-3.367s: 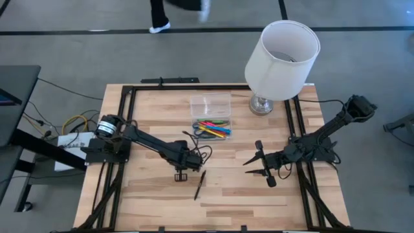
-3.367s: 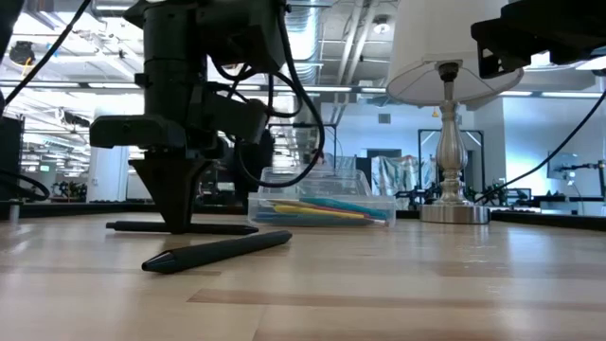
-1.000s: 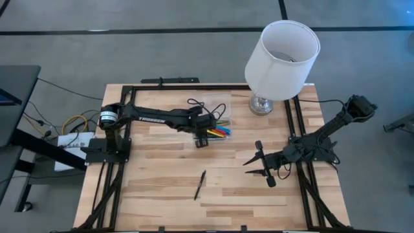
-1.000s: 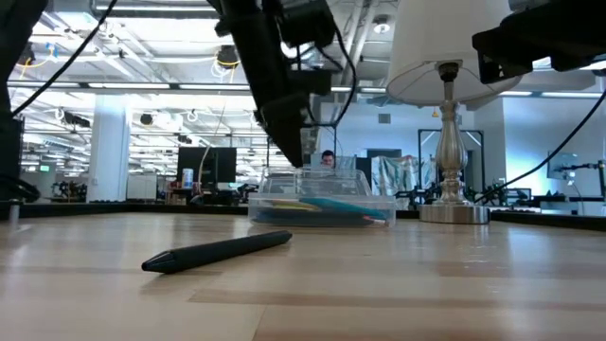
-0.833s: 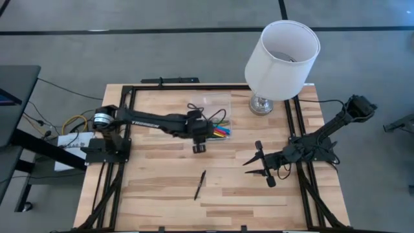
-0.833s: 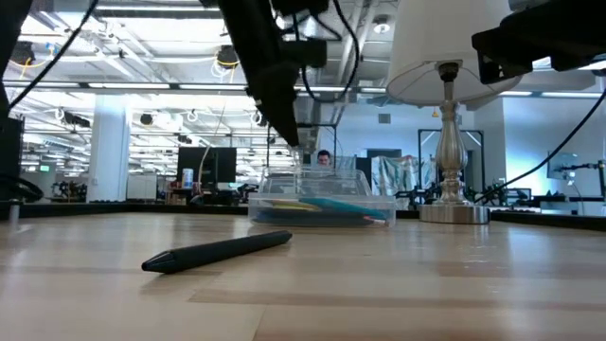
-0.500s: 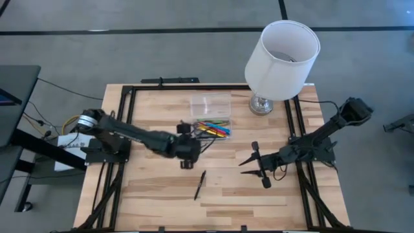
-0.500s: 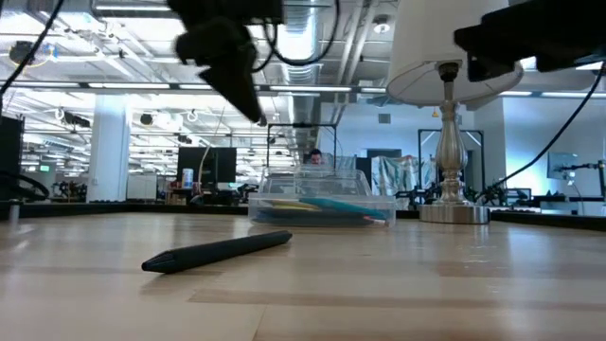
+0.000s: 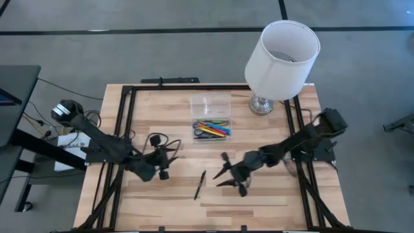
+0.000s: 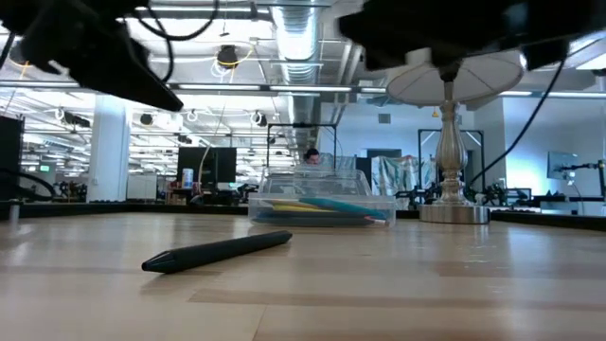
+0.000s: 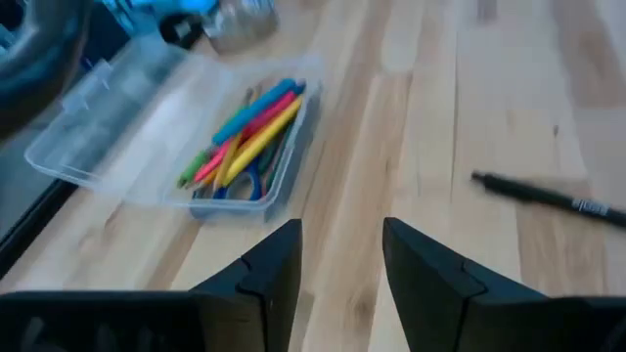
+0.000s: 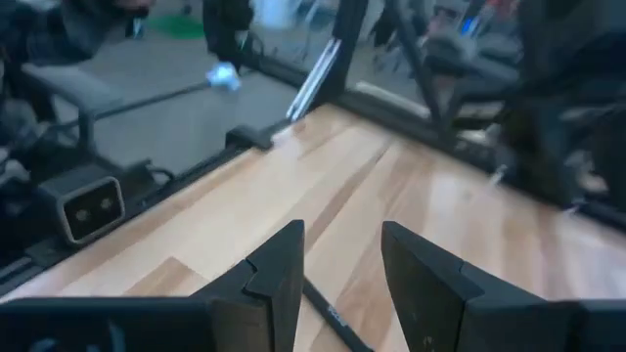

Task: Pick & place school supplies into a supply box
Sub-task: Put the black pen into the supply box

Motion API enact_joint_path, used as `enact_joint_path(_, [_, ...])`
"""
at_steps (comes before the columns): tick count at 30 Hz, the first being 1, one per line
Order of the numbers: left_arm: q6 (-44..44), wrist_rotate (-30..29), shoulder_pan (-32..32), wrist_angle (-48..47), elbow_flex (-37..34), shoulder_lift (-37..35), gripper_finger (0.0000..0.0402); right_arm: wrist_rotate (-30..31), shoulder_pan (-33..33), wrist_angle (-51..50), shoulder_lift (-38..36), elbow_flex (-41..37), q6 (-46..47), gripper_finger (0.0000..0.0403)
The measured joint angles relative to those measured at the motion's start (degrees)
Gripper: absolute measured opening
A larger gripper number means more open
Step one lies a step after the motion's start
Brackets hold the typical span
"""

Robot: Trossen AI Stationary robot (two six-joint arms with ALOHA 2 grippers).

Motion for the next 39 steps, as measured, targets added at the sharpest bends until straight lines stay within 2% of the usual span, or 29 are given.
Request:
enact_joint_path(5, [0.07,-5.81,-4.98,9.88,-7.24,-2.69,0.0139,-4.00,-2.45,-8.41,9.36,10.88,-0.14,0.0134])
enact_joint_path(14, [-0.83,-10.20,-11.01,10.04,-8.44,-2.82,0.0139,-10.31,-5.15,-20.35,19.52,24.12,0.02,0.0134])
enact_joint_path(24, [-0.57,-18.49,-17.23,9.99,-8.44,-2.80,0.0139,-11.95,-5.91,-25.78,26.70,29.75,-0.04,0.0134])
enact_joint_path(30, [-0.29,-18.91,-17.93,9.95,-8.44,-2.77,0.0139,-11.93,-6.48,-29.92,28.88,32.57,-1.24,0.0134])
enact_joint_path(39, [-0.07,-18.96,-17.91,9.77,-8.44,-2.75,0.0139,-12.06,-6.45,-34.73,28.88,32.78,-2.43,0.0134])
